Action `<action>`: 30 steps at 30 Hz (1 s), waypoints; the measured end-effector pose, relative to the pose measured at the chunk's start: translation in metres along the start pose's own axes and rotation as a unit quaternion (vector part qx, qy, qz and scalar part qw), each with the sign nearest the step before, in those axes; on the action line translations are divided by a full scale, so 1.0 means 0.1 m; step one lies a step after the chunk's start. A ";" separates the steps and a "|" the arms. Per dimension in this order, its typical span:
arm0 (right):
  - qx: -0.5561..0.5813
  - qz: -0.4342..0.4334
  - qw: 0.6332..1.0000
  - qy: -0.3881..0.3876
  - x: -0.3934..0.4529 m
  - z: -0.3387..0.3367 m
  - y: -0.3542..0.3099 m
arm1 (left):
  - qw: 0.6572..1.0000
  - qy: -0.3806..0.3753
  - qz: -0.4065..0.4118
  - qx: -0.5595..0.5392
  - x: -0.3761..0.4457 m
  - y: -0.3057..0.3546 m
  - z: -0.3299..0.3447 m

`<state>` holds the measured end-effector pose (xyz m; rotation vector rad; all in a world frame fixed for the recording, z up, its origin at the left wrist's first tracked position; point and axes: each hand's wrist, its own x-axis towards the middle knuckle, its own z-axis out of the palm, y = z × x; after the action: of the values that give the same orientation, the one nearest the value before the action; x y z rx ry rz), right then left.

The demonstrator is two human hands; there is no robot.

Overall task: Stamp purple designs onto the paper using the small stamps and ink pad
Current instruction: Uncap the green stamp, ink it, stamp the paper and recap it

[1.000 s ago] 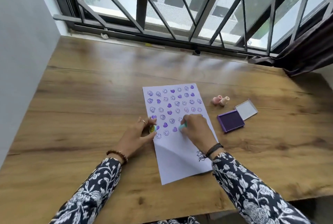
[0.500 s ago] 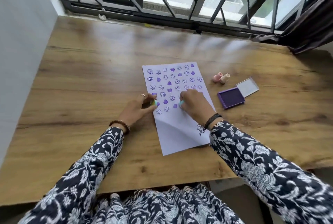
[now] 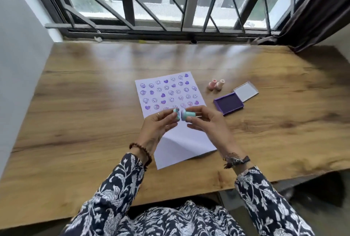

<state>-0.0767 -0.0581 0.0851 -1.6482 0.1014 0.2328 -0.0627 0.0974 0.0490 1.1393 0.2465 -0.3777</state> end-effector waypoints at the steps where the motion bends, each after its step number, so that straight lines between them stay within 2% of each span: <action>1: 0.006 -0.005 1.000 -0.001 -0.04 -0.02 -0.01 | 1.000 -0.006 -0.004 -0.007 -0.01 -0.02 0.05; 4: 0.001 -0.024 1.000 0.005 -0.10 -0.11 -0.03 | 1.000 -0.013 -0.004 0.001 0.00 -0.03 0.19; 9: -0.111 -0.055 0.991 0.055 -0.10 -0.29 -0.08 | 0.997 -0.032 0.033 0.061 0.06 0.00 0.37; 13: -0.147 -0.097 0.982 0.073 -0.11 -0.44 -0.06 | 0.993 -0.049 0.038 0.097 0.11 -0.02 0.51; 18: -0.175 -0.104 0.978 0.039 -0.12 -0.73 0.03 | 0.998 -0.033 -0.020 0.053 0.15 -0.20 0.74; 23: -0.272 -0.085 0.959 -0.011 -0.02 -1.03 0.10 | 0.999 -0.010 -0.034 0.003 0.17 -0.47 0.93; 30: -0.225 -0.038 0.973 -0.035 0.16 -1.23 0.18 | 0.999 -0.010 -0.007 0.049 0.33 -0.56 1.04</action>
<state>-0.0535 -0.1811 0.0737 -2.0876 -0.0744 0.2676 -0.0556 -0.0240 0.0316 1.2293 0.2199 -0.4175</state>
